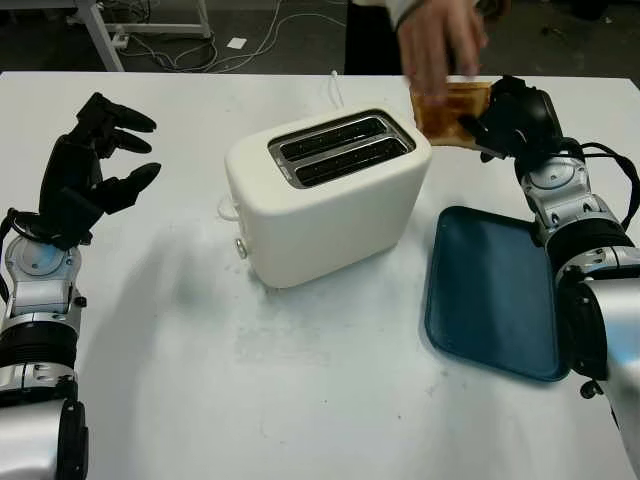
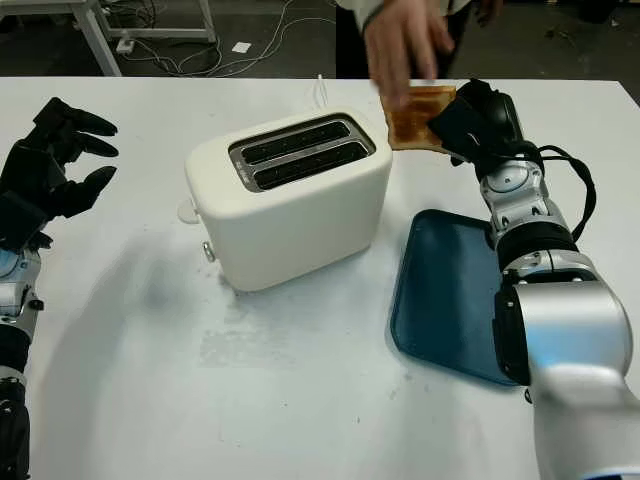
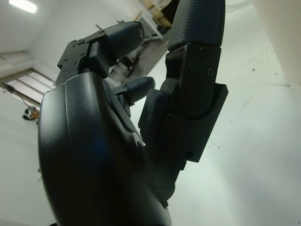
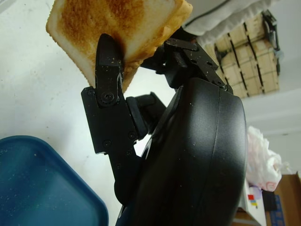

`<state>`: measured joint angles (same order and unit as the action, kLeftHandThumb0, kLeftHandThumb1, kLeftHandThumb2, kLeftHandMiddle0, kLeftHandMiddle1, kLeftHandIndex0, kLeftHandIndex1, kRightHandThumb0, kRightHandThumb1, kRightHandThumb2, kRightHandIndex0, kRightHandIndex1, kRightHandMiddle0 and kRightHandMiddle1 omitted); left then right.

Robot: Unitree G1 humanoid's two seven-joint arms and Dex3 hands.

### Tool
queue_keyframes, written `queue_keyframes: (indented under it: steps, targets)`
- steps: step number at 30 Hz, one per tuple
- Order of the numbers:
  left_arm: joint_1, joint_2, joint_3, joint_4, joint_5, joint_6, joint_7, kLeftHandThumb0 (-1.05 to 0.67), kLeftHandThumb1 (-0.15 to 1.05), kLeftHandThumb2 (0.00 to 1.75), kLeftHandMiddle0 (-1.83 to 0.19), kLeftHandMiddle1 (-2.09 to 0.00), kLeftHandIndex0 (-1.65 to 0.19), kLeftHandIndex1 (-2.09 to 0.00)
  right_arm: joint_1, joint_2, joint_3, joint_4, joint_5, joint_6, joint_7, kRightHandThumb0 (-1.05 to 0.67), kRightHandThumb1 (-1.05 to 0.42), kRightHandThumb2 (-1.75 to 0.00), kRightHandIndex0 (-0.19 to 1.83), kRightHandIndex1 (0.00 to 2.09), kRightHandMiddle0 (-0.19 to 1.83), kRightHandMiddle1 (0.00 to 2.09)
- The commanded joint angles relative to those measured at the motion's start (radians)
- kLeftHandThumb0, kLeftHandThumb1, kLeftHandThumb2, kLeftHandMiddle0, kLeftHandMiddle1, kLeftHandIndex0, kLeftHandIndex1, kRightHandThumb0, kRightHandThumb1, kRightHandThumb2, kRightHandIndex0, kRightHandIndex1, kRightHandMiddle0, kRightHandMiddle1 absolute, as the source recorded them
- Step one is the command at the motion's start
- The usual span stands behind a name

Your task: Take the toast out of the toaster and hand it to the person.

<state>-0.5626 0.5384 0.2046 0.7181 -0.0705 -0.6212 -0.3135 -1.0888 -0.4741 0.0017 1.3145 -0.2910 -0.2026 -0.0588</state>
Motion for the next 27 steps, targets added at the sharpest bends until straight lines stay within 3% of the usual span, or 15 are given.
queue_keyframes:
  steps: [1,27]
  targets:
    - [-0.003,0.001,0.006,0.004,-0.009,-0.009,-0.006,-1.05,0.92,0.25,-0.06,-1.57,-0.11,-1.44,-0.01,-0.008,-0.012,0.008,0.017,0.006,-0.004,-0.39,-0.92,-0.34,0.85,1.75,0.64,1.75]
    - [0.008,0.002,0.002,-0.019,0.012,0.014,0.024,-1.05,0.92,0.25,-0.02,-1.64,-0.08,-1.5,-0.01,-0.001,-0.006,0.003,0.009,0.002,-0.007,-0.36,-0.92,-0.36,0.88,1.75,0.68,1.75]
